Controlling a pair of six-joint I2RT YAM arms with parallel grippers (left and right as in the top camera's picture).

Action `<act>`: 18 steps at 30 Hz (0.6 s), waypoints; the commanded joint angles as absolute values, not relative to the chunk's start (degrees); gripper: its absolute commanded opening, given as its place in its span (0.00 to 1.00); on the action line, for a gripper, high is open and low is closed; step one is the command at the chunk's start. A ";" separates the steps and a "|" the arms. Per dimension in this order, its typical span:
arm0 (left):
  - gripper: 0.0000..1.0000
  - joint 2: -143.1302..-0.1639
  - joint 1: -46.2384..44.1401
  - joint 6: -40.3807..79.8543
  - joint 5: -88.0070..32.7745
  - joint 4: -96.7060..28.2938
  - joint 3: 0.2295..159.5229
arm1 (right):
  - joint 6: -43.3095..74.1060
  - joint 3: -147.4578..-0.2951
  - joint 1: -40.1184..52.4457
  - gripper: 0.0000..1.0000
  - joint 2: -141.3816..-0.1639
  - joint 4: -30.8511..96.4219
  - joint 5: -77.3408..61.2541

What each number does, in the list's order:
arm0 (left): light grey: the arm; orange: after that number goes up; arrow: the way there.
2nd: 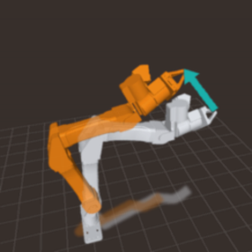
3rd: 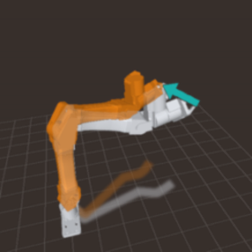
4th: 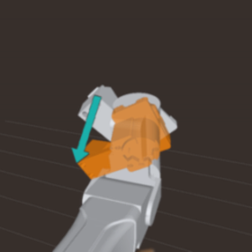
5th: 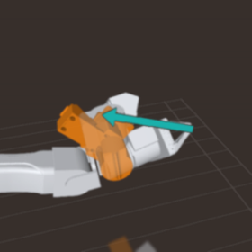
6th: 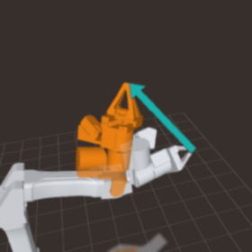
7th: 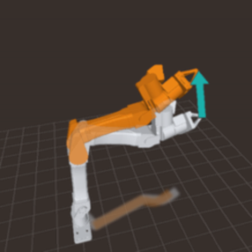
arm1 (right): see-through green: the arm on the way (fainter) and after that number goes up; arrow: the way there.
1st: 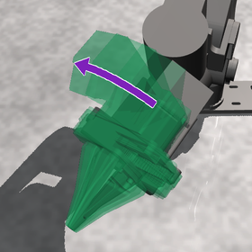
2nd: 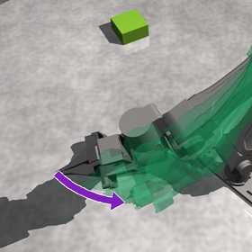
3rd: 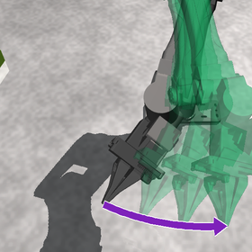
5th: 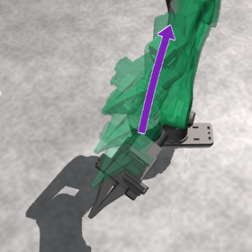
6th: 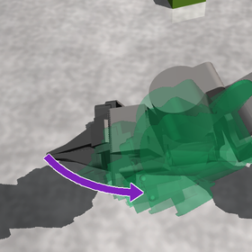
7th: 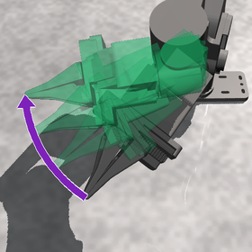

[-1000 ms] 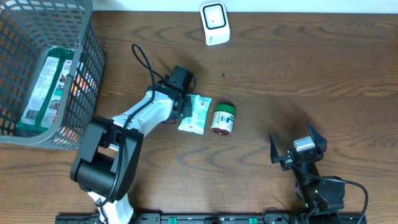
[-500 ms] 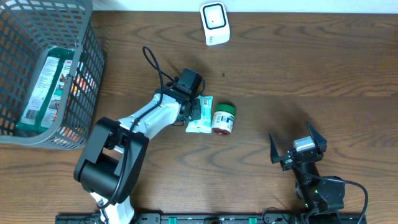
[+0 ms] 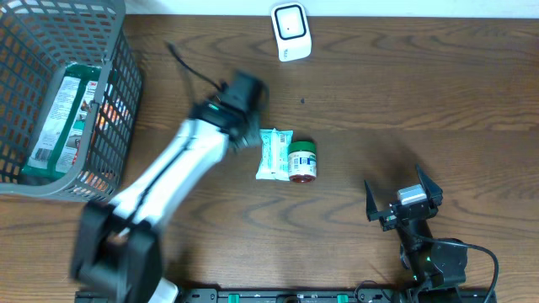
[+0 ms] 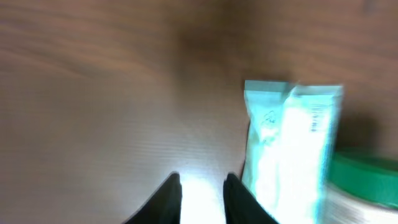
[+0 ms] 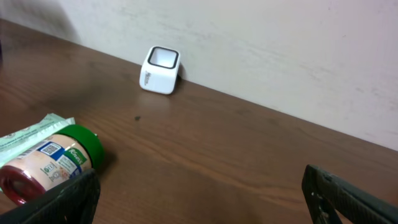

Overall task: Scan the item barcode
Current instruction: 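Release the packet and move the left gripper back into the basket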

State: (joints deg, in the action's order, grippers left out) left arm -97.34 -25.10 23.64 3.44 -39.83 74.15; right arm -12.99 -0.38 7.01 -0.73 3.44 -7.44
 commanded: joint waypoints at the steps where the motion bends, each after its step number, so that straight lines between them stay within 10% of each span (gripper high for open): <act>1: 0.35 -87.46 -19.99 20.86 11.03 -46.11 86.11 | -12.27 -0.32 7.92 0.99 -0.60 3.68 -7.09; 18: 0.81 -83.94 19.40 17.04 23.05 -50.02 93.91 | -12.27 -0.32 7.92 0.99 -0.60 3.68 -7.09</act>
